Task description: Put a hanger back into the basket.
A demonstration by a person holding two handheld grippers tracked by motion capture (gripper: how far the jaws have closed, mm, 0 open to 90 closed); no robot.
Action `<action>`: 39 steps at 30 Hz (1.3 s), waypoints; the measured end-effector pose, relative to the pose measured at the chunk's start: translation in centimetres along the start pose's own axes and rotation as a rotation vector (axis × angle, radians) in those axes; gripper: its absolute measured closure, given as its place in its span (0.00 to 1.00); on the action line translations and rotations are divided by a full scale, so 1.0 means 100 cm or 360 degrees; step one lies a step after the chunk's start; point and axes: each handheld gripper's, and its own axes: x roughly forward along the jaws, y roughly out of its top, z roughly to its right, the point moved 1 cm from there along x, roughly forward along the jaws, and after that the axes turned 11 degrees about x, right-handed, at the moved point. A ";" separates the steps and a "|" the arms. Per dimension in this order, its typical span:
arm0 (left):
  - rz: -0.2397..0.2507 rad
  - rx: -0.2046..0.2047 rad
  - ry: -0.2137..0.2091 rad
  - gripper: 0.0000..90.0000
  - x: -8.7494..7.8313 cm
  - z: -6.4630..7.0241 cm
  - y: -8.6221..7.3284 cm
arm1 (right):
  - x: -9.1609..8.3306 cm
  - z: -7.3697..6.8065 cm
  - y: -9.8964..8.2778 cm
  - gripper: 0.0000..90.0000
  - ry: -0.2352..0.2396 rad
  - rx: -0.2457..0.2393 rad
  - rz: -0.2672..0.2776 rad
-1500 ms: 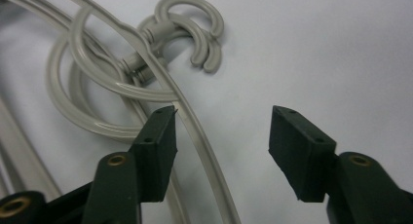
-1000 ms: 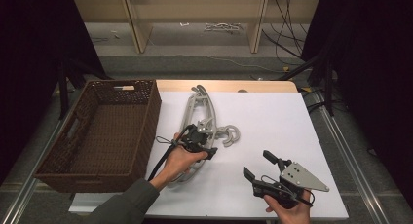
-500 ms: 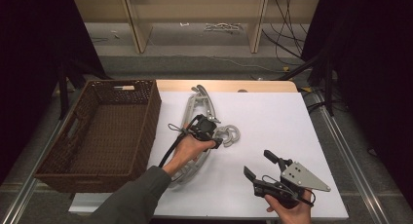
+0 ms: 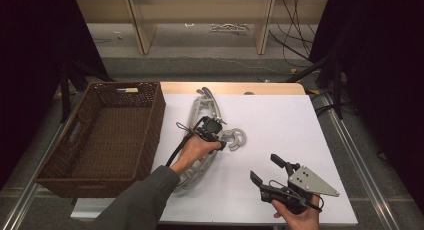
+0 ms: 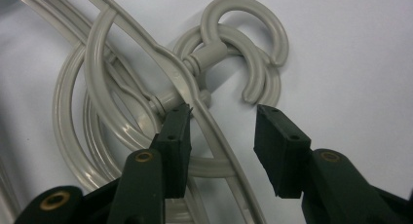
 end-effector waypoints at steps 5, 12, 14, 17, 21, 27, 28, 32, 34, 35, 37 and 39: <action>-0.0073 0.0031 0.0013 0.67 0.006 0.000 0.005 | 0.000 0.000 0.000 0.21 0.0011 0.0005 -0.0004; -0.0141 0.0030 0.0052 0.67 0.012 -0.001 0.010 | 0.000 0.001 0.000 0.21 0.0006 0.0003 -0.0007; -0.0216 0.0049 0.0054 0.68 0.014 -0.003 0.013 | 0.000 0.002 0.001 0.21 -0.0005 -0.0005 0.0009; -0.0303 0.0033 0.0007 0.69 0.021 -0.002 0.013 | 0.000 0.002 0.001 0.21 -0.0002 -0.0006 -0.0001; -0.0317 0.0035 0.0015 0.74 0.027 -0.001 0.015 | -0.001 0.004 0.002 0.22 -0.0006 -0.0005 -0.0007; -0.0322 -0.0003 0.0004 0.77 0.024 -0.002 0.015 | -0.001 0.007 0.002 0.22 0.0002 0.0003 0.0011; -0.0312 -0.0024 -0.0005 0.78 0.021 -0.004 0.015 | -0.002 0.008 0.002 0.22 -0.0017 -0.0001 0.0011; -0.0232 -0.0185 -0.0053 0.79 0.009 -0.010 0.016 | -0.003 0.010 0.003 0.22 -0.0035 -0.0006 -0.0011; -0.0238 -0.0190 -0.0069 0.80 0.005 -0.013 0.016 | -0.004 0.010 0.003 0.22 -0.0033 0.0005 -0.0013; -0.0214 -0.0169 -0.0069 0.81 -0.001 -0.018 0.016 | -0.003 0.011 0.003 0.22 -0.0020 0.0007 0.0005; -0.0193 -0.0249 -0.0100 0.81 -0.004 -0.016 0.017 | -0.004 0.011 0.003 0.22 -0.0019 0.0011 0.0005; -0.0165 -0.0248 -0.0120 0.81 -0.013 -0.022 0.016 | -0.003 0.011 0.003 0.22 -0.0031 0.0010 0.0019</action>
